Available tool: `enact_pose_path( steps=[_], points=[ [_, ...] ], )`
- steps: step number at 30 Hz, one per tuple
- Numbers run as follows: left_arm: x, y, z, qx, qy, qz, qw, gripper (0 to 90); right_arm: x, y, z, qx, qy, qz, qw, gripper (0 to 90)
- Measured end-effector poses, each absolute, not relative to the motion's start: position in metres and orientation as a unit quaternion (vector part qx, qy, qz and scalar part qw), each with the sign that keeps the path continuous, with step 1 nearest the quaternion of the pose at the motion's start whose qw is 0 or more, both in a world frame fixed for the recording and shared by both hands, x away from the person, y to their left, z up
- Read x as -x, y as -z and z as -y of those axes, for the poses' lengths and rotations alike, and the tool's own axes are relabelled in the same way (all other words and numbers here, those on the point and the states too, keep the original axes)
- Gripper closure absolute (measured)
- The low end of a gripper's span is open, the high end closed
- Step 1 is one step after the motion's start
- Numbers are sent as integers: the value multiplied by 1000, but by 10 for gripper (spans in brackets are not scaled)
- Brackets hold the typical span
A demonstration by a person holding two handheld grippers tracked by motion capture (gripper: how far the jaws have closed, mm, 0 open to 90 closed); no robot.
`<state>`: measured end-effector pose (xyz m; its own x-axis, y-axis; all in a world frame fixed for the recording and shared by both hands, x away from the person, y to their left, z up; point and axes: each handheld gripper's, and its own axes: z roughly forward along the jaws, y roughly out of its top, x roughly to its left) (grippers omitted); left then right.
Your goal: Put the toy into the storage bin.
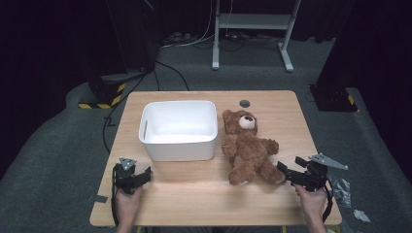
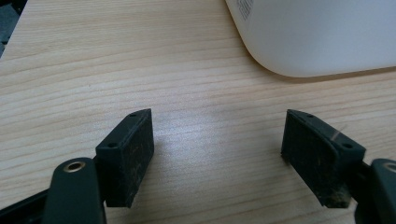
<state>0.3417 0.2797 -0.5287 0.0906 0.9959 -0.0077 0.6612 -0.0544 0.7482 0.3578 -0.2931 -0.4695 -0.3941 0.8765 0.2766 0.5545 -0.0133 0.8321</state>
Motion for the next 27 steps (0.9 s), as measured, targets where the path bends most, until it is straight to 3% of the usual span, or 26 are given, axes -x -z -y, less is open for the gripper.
enact_pose_path(
  steps=[27],
  points=[
    [-342, 529, -280, -673, -274, -616, 305, 251, -359, 450, 265, -500, -510, -674, 189, 90]
  ],
)
